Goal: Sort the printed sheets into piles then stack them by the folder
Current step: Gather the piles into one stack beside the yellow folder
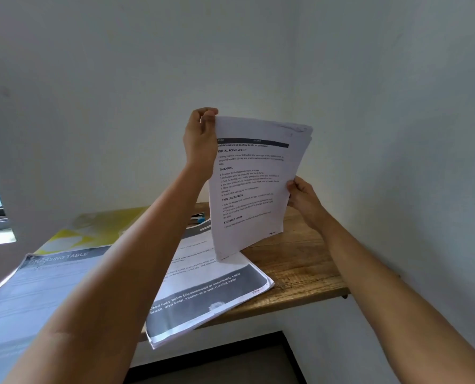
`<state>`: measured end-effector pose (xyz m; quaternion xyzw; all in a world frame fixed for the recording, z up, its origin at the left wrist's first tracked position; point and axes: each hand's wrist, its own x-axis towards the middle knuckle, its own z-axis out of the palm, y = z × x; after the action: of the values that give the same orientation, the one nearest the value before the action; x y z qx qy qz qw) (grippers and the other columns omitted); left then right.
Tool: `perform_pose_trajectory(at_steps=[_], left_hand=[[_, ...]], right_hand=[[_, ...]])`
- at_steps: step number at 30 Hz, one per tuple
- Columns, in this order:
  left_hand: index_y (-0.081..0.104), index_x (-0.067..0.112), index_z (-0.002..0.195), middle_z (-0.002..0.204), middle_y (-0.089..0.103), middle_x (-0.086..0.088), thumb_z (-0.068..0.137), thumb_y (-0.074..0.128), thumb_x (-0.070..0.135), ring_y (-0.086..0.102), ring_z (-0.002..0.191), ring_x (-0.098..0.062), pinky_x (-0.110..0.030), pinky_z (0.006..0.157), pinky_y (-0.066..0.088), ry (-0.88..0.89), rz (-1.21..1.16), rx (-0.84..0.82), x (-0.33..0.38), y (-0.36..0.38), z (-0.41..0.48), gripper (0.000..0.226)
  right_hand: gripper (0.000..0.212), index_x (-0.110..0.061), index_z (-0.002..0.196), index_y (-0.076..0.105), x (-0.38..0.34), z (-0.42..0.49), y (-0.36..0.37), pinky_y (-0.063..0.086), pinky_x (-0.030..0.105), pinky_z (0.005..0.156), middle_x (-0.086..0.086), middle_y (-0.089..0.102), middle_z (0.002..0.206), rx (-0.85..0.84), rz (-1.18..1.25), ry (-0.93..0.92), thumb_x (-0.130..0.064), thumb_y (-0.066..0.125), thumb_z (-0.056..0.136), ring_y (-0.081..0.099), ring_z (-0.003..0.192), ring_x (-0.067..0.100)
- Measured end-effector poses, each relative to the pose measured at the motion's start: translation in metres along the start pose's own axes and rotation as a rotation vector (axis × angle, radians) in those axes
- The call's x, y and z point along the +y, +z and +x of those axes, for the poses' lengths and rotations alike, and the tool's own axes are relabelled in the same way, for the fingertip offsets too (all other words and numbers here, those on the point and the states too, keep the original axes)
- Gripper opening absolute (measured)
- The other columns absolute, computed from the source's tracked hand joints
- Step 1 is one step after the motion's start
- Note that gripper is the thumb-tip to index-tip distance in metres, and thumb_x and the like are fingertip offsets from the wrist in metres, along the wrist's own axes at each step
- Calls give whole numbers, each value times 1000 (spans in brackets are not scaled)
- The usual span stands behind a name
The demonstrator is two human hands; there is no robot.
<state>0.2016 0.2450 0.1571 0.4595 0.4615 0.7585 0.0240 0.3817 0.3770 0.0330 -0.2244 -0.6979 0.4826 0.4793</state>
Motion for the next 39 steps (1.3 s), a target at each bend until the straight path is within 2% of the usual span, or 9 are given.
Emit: perform_pose_trajectory(at_steps=[2, 6, 11, 16, 20, 24, 29, 33, 39], left_hand=[[52, 18, 104, 85, 55, 8, 103, 40, 32, 51, 67, -2, -15, 55, 45, 0, 48, -13, -1, -1, -4, 18], [44, 12, 104, 80, 57, 6, 102, 39, 37, 57, 63, -1, -13, 51, 46, -20, 150, -57, -13, -10, -25, 25], [52, 9, 105, 100, 67, -10, 102, 39, 36, 67, 88, -24, -47, 76, 57, -170, 265, -140, -68, -27, -63, 30], [54, 12, 107, 97, 64, 3, 103, 35, 36, 63, 79, -9, -19, 59, 51, -270, 265, -177, -96, -35, -101, 32], [54, 8, 116, 104, 63, -1, 103, 36, 33, 61, 81, -9, -15, 57, 48, -304, 236, -195, -112, -40, -114, 33], [54, 11, 119, 112, 65, -6, 103, 37, 33, 64, 88, -14, -15, 60, 53, -312, 205, -182, -124, -45, -121, 32], [54, 13, 123, 110, 64, -1, 103, 36, 32, 61, 84, -5, -13, 61, 52, -297, 197, -164, -124, -44, -122, 32], [55, 15, 122, 110, 65, -1, 103, 36, 34, 63, 91, -13, -18, 67, 51, -303, 203, -151, -126, -43, -121, 33], [53, 16, 120, 109, 63, 3, 104, 33, 31, 62, 83, -6, -17, 61, 51, -372, 139, -183, -116, -40, -112, 29]], right_hand=[[26, -13, 116, 58, 2, 0, 2, 52, 38, 87, 3, 65, 112, 56, 18, -18, -20, 36, 103, 61, 99, 19], [27, 0, 106, 59, 3, 8, 2, 46, 36, 87, 14, 64, 106, 147, -67, -42, -18, 39, 102, 56, 93, 18], [26, 2, 95, 58, 4, 10, 4, 42, 29, 79, 7, 62, 93, 176, -122, -43, -17, 40, 101, 53, 85, 13], [30, 11, 103, 54, -1, 10, 6, 41, 30, 80, 7, 58, 95, 159, -118, -33, -15, 38, 102, 51, 87, 16], [31, 12, 106, 52, -1, 7, 8, 42, 29, 79, 9, 58, 98, 153, -139, 25, -15, 36, 102, 52, 87, 16], [28, -2, 112, 56, 6, -5, 12, 47, 15, 69, 0, 61, 99, 108, -140, 89, -16, 33, 104, 56, 84, 6], [27, -12, 117, 57, 28, -20, 10, 47, 45, 97, 9, 63, 118, 55, -214, 164, -20, 35, 103, 59, 109, 24], [29, -25, 121, 52, 31, -33, 13, 46, 43, 99, 1, 60, 121, 14, -198, 192, -11, 34, 102, 57, 113, 19], [33, -14, 129, 52, 21, -28, 9, 41, 40, 104, 5, 58, 127, 49, -354, 127, -9, 38, 100, 53, 117, 19]])
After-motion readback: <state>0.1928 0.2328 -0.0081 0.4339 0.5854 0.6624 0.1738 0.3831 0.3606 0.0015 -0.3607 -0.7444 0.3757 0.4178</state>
